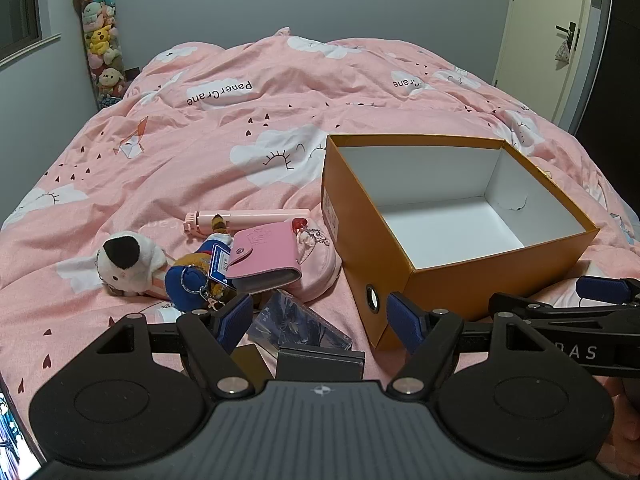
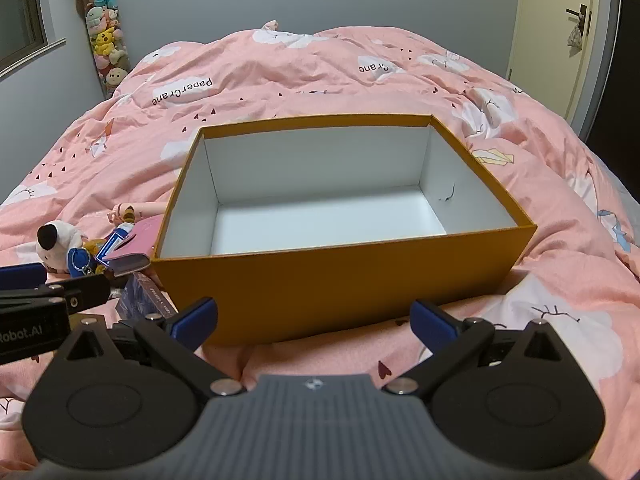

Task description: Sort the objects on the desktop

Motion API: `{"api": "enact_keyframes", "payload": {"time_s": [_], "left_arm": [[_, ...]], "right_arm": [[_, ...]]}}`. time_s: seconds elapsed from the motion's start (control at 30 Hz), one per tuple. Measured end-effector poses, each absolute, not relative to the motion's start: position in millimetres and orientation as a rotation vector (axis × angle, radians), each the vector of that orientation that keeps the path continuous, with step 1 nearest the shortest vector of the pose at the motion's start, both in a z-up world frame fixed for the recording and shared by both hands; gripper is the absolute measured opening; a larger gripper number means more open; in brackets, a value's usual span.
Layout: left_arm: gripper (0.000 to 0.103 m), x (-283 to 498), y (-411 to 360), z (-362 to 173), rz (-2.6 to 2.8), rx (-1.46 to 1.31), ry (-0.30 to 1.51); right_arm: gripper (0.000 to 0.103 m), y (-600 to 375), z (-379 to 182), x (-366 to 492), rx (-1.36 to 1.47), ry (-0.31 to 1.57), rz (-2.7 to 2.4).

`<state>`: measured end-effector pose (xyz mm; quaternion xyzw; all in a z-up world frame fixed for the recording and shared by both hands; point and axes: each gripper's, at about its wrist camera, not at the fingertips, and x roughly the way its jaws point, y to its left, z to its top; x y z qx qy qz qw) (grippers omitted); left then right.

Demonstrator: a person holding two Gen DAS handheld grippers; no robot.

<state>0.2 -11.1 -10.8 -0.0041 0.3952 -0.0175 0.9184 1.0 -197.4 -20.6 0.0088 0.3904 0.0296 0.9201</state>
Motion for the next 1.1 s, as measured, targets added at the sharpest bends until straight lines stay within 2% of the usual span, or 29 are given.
{"api": "enact_keyframes", "payload": {"time_s": [0.67, 0.77, 0.83, 0.9, 1.03, 1.1], "left_arm": [[0.087, 1.5, -9.7, -9.8, -0.05, -0.029, 0.825], [0.083, 1.7, -5.0, -8.8, -0.052, -0.04, 0.83], [0.077, 1.7, -0.2, -7.6, -0.053, -0.054, 0.839], [0.071, 2.8, 6.2, -6.8, -0.055, -0.069, 0.857], [0.058, 4.8, 18.2, -6.1, -0.04, -0.086, 0.874], [0.051, 6.2, 23.0, -5.4, -0.027, -0.081, 0.876]], "right_arm": [[0.102, -196.3, -23.1, 2.2, 0.03, 0.808, 0.09], [0.102, -194.1, -22.3, 2.5, 0.032, 0.809, 0.118], [0.1, -192.7, -21.4, 1.9, 0.029, 0.808, 0.142], [0.09, -189.3, -19.4, 1.7, 0.023, 0.808, 0.171], [0.079, -181.5, -16.3, 3.4, 0.019, 0.818, 0.245], [0.065, -174.7, -13.8, 4.7, 0.001, 0.818, 0.294]]}}
